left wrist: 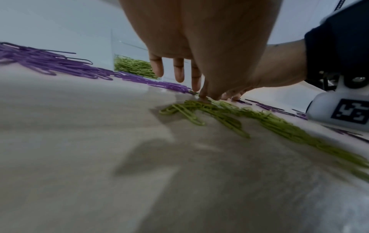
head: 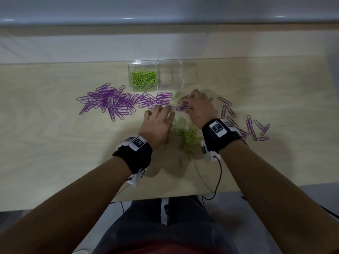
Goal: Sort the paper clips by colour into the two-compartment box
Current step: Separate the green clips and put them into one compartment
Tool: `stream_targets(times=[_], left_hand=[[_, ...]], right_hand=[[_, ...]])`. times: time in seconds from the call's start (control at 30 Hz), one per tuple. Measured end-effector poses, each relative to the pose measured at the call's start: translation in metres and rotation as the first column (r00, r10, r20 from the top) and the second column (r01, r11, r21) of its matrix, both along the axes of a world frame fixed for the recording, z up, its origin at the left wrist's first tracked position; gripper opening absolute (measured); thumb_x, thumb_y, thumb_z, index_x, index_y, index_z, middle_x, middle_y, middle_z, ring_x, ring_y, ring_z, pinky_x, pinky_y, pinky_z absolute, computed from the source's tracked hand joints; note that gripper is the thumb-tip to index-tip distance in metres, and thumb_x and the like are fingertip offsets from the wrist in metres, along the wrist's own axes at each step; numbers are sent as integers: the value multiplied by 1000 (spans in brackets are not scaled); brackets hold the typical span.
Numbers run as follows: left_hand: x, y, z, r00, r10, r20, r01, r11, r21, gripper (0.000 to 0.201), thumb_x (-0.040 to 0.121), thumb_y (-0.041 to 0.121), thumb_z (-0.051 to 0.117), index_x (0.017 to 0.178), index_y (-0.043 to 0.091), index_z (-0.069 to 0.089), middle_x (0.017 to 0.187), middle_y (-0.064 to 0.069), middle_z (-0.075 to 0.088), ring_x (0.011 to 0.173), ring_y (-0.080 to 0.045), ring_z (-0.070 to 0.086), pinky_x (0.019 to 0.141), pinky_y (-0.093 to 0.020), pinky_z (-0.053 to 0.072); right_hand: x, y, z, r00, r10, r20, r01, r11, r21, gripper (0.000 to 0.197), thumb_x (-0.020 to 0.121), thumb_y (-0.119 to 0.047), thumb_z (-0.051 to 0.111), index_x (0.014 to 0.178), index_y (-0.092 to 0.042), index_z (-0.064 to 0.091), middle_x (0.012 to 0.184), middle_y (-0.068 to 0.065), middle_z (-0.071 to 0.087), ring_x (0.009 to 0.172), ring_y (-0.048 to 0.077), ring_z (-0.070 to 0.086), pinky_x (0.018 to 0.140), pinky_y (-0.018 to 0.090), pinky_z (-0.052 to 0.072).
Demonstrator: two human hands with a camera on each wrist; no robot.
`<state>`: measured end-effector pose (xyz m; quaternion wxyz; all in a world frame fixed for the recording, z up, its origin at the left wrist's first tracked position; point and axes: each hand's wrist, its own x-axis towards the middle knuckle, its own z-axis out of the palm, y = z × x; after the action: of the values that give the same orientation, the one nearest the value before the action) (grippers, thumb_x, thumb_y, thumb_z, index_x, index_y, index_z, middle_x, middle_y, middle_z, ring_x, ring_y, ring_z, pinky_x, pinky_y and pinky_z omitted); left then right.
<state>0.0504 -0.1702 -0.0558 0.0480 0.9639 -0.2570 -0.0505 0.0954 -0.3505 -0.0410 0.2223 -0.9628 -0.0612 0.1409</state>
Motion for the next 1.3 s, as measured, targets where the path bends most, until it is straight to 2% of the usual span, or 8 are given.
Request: stream_targets(times=[0.23, 0.43, 0.57, 0.7, 0.87, 0.97, 1.1, 1.3], left_hand=[[-11, 11, -2, 990, -133, 52, 140, 972, -187, 26, 79, 25, 50, 95, 17, 68, 108, -3, 63, 107, -25, 42, 78, -41, 41], [35, -17, 6, 986, 122, -110, -153, 930, -335, 23, 85, 19, 53, 102, 12, 68, 100, -13, 64, 92, -35, 55, 76, -40, 44], [57, -34, 15, 961, 197, -195, -238, 947, -215, 22, 84, 18, 57, 98, 6, 66, 100, -19, 61, 94, -38, 55, 74, -42, 45], [64, -38, 16, 932, 264, -249, -291, 954, -78, 20, 82, 23, 60, 99, 11, 63, 107, -14, 58, 101, -35, 53, 79, -40, 44], [74, -42, 20, 903, 234, -361, -226, 972, 65, 32, 84, 25, 62, 111, 9, 57, 119, -16, 53, 112, -36, 48, 89, -43, 43], [75, -34, 26, 886, 142, -442, -242, 954, -177, 17, 81, 13, 60, 97, 8, 61, 104, -17, 55, 97, -36, 55, 82, -36, 45], [56, -4, 32, 879, 142, -454, -392, 758, -522, 6, 81, 6, 60, 76, 6, 55, 82, -11, 61, 77, -28, 60, 66, -30, 46], [2, 34, 8, 902, 145, -407, -325, 849, -416, 21, 82, 2, 58, 102, 6, 61, 90, -10, 60, 84, -29, 56, 73, -34, 46]], right_hand=[[-4, -42, 0, 998, -55, -11, 55, 998, -9, 25, 81, -2, 62, 103, -11, 69, 105, 8, 54, 100, 26, 53, 86, 29, 44], [21, -15, 15, 1000, 14, 27, -14, 1000, 9, 23, 90, -14, 52, 107, -17, 66, 108, 10, 56, 97, 29, 58, 82, 38, 49], [39, 17, 19, 991, 127, -51, -134, 978, -158, 29, 94, -25, 42, 107, -31, 67, 107, 8, 62, 95, 31, 59, 75, 35, 46], [38, 19, 13, 995, 71, -65, -83, 974, -210, 18, 90, -18, 47, 94, -24, 63, 99, 7, 64, 86, 31, 60, 67, 31, 41], [39, 10, 16, 983, 102, -153, -137, 961, -240, 17, 88, -9, 50, 102, -13, 58, 112, 11, 59, 100, 33, 58, 82, 41, 46], [33, 4, 17, 977, 149, -155, -185, 948, -257, 19, 90, -10, 48, 107, -8, 56, 114, 15, 52, 99, 35, 56, 79, 43, 45], [5, -5, 8, 984, 166, -71, -171, 983, -69, 7, 85, -5, 52, 90, -6, 55, 102, 11, 51, 92, 31, 51, 69, 36, 43], [-46, -1, -4, 959, 283, -23, -282, 959, 36, 32, 77, 14, 54, 102, -3, 65, 105, 13, 58, 93, 33, 53, 73, 35, 45]])
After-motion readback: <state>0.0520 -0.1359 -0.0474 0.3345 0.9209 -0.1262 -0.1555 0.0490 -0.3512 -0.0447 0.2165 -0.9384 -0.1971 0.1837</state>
